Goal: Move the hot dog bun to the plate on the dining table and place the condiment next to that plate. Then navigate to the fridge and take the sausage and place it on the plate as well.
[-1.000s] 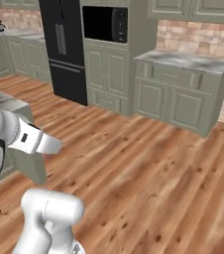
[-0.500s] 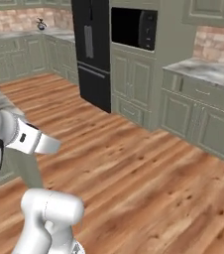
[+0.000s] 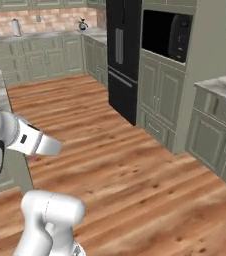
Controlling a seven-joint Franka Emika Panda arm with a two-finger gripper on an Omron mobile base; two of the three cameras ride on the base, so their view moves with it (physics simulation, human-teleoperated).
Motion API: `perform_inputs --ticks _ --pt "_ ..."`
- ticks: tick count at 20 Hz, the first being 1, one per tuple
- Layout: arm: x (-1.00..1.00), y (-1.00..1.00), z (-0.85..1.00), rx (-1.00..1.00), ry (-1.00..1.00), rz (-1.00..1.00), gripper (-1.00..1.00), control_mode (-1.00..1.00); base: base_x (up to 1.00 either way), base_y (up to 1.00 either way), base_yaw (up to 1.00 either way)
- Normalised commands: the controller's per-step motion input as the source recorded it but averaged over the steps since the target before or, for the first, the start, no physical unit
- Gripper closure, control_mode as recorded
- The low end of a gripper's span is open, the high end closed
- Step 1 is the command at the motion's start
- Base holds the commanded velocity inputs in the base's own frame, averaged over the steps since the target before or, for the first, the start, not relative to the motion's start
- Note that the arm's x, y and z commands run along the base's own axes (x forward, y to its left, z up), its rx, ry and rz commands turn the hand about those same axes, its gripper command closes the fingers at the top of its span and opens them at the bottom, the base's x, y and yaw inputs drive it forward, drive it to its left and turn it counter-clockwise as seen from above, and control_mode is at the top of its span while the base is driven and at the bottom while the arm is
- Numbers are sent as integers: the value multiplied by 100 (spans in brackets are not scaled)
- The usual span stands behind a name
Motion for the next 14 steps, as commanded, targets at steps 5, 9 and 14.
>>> perform_inputs --ticks 5,9,14 --pt "0 0 0 0 0 0 -100 100 100 -31 32" --pt "0 0 0 0 0 0 -100 100 100 -23 20" --pt "0 0 0 0 0 0 -100 100 100 -5 -4"
